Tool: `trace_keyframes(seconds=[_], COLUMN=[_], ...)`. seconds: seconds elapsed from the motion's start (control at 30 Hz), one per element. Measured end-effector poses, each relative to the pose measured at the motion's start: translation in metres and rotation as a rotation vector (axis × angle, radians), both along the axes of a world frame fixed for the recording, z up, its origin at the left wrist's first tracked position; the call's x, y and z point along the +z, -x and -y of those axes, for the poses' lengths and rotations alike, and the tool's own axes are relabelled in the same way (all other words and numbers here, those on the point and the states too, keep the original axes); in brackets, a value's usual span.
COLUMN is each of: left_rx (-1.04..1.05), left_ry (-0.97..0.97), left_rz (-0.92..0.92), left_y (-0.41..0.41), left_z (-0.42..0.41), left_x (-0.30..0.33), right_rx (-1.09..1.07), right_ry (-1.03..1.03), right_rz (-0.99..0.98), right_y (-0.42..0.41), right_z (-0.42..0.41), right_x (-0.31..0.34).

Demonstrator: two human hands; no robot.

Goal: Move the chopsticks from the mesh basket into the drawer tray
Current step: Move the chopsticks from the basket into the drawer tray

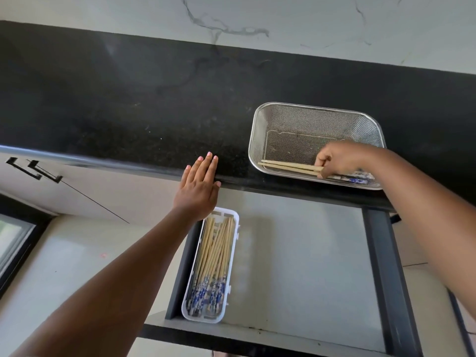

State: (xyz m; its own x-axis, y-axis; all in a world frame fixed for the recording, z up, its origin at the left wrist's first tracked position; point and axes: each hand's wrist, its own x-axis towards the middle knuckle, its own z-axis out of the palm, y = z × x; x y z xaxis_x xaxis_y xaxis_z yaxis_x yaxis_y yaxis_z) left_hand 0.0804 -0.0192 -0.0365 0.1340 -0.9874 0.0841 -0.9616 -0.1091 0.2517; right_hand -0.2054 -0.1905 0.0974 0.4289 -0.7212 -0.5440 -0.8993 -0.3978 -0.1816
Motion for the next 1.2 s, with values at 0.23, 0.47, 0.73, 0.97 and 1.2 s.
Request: trace_keyframes(seconds=[0.23, 0.47, 0.73, 0.97, 1.2], left_rx=[-0.004, -0.004, -0.003, 0.006, 0.001], left_ry=[-0.015, -0.016, -0.02, -0.027, -0.026], left_rz=[-0.01, -0.004, -0.004, -0.011, 0.004], left_y=[-0.002, -0.002, -0.002, -0.001, -0.004], left_z=[0.0, 0.001, 0.002, 0.001, 0.002], left_x=[0.0, 0.0, 0.002, 0.003, -0.003], right_rx=[-0.029, 0.164, -0.15, -0.471, -0.525], right_ry=[0.062, -0.181, -0.518, -0.259, -0.131], right_rz=[0.118, 0.038, 0.065, 0.275, 0.265], right_y=[-0.006, -0.012, -0.066, -0.134, -0.162], right_z=[-0.02, -0.107, -0.203, -0.249, -0.274], right_x=[0.058, 0.075, -0.093, -0.165, -0.186])
